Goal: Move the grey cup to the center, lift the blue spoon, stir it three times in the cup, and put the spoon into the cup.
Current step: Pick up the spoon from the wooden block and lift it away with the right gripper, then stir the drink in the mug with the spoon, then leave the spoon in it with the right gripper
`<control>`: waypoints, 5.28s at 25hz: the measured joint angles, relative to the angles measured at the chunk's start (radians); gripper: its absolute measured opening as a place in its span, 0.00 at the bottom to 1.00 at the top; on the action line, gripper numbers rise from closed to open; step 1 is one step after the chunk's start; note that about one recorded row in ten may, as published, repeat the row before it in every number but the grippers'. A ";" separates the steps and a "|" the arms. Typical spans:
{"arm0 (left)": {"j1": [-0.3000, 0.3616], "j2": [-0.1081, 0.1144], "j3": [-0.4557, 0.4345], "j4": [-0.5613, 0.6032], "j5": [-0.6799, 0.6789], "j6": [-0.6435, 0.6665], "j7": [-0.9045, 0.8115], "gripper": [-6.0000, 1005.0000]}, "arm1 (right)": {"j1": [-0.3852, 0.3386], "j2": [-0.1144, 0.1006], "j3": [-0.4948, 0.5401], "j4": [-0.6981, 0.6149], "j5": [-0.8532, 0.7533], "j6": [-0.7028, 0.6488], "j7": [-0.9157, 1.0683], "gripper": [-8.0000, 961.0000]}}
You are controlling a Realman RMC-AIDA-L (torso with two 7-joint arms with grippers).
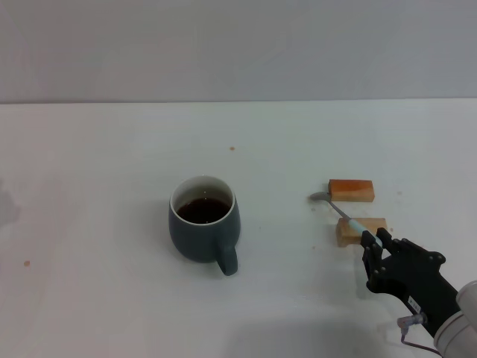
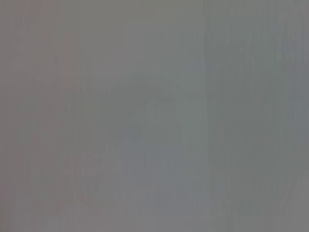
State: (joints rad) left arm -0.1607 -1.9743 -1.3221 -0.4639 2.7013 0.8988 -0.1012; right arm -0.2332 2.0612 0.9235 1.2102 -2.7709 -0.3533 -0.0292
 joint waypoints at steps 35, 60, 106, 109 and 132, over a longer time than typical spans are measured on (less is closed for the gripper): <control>0.002 -0.005 -0.002 0.008 0.000 -0.002 -0.002 0.00 | 0.006 -0.009 0.019 0.203 -0.147 0.183 0.000 0.17; -0.005 -0.005 -0.016 0.022 0.000 -0.043 -0.005 0.00 | 0.051 -0.044 0.018 0.709 -0.142 0.630 0.000 0.17; -0.016 -0.004 -0.031 0.038 0.000 -0.055 -0.003 0.00 | 0.573 0.009 0.317 0.822 0.120 1.319 0.000 0.17; -0.016 -0.005 -0.031 0.038 0.000 -0.055 -0.002 0.00 | 0.619 0.009 0.351 0.822 0.125 1.363 0.000 0.17; -0.027 -0.009 -0.042 0.051 0.000 -0.055 -0.001 0.00 | 0.730 0.012 0.594 0.815 0.312 1.745 -0.040 0.17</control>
State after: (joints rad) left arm -0.1873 -1.9835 -1.3640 -0.4126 2.7013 0.8437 -0.1027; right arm 0.4966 2.0729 1.5175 2.0248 -2.4588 1.3920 -0.0690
